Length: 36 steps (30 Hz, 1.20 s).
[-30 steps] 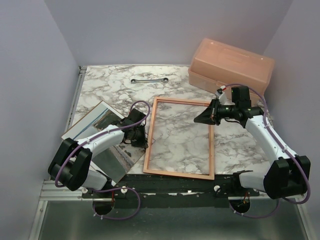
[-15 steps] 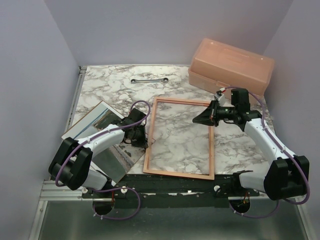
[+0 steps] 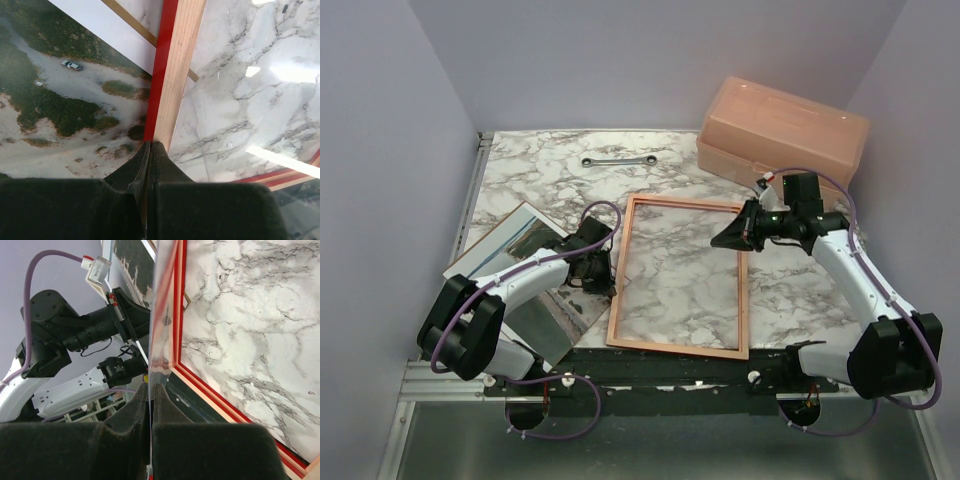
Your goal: Put the photo into the frame
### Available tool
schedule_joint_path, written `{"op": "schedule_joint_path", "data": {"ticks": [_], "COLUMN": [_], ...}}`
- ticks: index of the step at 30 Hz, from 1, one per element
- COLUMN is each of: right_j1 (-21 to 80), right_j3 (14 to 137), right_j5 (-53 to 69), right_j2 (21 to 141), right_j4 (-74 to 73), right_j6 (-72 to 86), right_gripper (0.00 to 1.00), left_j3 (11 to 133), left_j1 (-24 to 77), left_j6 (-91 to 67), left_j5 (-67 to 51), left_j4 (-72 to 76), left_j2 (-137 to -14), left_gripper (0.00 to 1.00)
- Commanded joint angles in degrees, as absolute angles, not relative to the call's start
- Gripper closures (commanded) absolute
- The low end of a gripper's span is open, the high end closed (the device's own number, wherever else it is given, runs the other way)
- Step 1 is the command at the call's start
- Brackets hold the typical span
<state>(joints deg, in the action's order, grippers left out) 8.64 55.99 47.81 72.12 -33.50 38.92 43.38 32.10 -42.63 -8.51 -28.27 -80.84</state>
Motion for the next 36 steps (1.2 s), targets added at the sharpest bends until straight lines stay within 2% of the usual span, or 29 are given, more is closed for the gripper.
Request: {"op": "schedule_joint_path", "data": {"ticks": [1,36], "right_j1": [8.6,7.4], "right_j3": [58.5,65.2], "right_j5": [44.6,52.4], "right_j2": [73.0,76.7], "right_j4": [-39.0,-42.9], "right_j6": [34.5,28.8], "right_gripper": [1.00,0.99], "left_j3": [40.9,41.5], "left_j1": [32.0,32.8], "left_j6": [-40.3,-40.5], "left_j5": [-0.5,1.1], "left_j4": [-32.2,-32.6], "left_j2": [-84.0,-84.6], "left_gripper": [0.98,0.98]}}
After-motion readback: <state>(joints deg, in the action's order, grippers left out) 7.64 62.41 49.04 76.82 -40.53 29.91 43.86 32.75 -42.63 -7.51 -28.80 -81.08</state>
